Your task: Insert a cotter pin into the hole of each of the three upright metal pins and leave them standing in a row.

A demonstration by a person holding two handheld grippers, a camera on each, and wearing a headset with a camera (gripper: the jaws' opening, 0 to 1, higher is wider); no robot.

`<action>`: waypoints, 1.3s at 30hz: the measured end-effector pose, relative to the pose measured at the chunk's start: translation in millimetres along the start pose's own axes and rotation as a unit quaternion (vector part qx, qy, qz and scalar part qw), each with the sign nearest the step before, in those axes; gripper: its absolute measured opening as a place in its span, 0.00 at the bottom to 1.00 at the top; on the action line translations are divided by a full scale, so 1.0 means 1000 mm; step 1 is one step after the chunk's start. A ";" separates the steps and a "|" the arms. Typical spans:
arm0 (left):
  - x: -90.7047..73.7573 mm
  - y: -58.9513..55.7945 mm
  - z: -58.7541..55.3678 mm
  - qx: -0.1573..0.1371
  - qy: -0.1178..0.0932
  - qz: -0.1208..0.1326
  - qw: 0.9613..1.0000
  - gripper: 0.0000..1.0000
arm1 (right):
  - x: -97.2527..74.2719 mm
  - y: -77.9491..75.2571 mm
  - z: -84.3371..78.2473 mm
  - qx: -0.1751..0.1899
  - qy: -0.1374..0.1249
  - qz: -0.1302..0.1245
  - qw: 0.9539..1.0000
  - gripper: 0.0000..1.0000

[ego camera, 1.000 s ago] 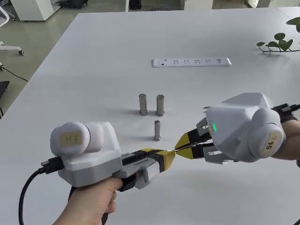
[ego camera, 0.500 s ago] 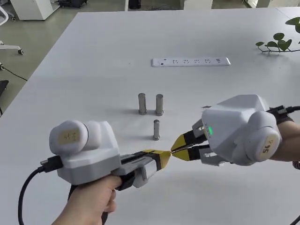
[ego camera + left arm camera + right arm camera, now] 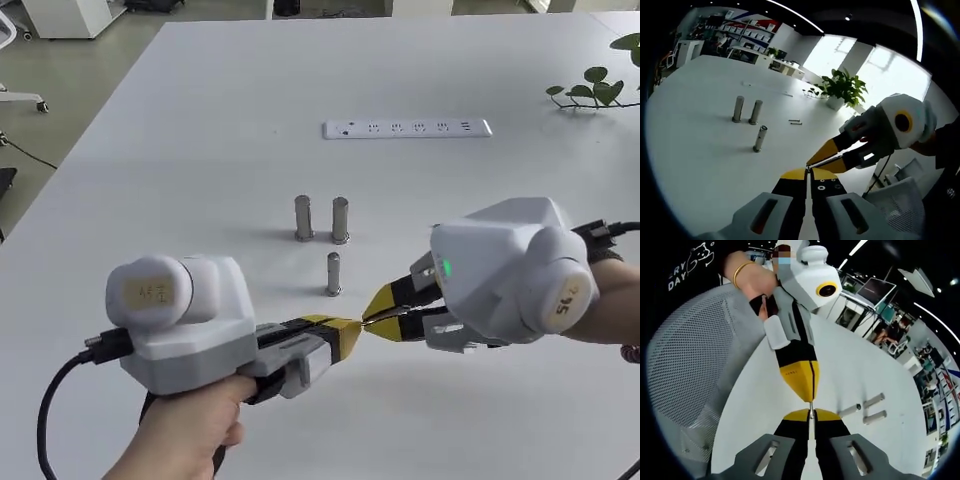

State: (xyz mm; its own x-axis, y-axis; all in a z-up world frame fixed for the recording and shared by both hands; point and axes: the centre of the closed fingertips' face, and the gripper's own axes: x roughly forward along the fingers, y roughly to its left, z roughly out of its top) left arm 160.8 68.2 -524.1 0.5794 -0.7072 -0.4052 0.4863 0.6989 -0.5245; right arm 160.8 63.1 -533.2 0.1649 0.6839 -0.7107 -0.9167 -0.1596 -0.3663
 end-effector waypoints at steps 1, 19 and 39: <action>0.000 0.000 0.000 -0.003 0.000 -0.003 1.000 0.00 | 0.000 0.000 -0.001 0.002 0.001 -0.001 1.000 0.00; -0.015 0.010 -0.015 0.112 0.027 -0.011 0.993 0.00 | -0.005 0.009 0.004 0.164 -0.043 0.044 0.984 0.07; -0.020 -0.015 -0.012 0.214 0.028 -0.089 0.972 0.00 | -0.006 0.025 0.006 0.218 -0.070 0.089 0.969 0.05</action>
State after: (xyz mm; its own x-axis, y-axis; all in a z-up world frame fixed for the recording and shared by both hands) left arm 133.9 70.6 -516.3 0.4307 -0.8169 -0.3838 0.8097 0.5375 -0.2355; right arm 134.7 59.6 -534.8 -0.0328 0.7680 -0.6396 -0.9978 0.0113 0.0646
